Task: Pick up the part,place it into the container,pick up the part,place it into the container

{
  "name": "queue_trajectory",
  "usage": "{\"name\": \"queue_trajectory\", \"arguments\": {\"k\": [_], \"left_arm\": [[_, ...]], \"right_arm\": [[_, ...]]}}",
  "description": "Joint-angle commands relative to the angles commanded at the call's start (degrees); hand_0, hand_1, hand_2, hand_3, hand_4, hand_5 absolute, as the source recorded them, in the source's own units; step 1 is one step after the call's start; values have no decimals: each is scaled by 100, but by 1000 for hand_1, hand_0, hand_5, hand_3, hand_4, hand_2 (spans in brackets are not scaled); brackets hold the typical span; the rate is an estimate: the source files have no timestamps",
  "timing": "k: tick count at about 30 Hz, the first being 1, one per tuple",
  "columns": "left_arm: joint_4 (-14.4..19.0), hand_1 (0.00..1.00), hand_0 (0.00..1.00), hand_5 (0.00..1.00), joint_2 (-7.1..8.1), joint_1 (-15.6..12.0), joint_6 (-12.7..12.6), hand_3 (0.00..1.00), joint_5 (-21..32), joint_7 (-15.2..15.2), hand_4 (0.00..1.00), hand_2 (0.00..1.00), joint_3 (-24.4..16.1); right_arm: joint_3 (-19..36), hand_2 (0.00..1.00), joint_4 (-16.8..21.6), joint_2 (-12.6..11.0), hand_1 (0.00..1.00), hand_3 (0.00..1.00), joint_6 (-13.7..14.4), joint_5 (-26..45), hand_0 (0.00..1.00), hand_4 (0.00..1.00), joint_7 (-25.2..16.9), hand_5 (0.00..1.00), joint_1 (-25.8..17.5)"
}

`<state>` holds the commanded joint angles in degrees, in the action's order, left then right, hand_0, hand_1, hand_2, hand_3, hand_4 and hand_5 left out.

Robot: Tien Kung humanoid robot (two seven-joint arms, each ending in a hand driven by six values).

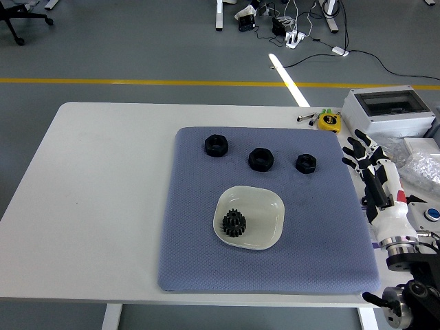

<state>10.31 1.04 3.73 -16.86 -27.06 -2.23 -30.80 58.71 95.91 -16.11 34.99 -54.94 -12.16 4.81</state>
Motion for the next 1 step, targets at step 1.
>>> {"name": "queue_trajectory", "arguments": {"k": [1], "left_arm": [[0,780,755,565,-3,8,-4,596,-4,9,669,821,0]], "right_arm": [[-4,844,-2,-2,792,866,3,3,772,998,-8,821,10]]}}
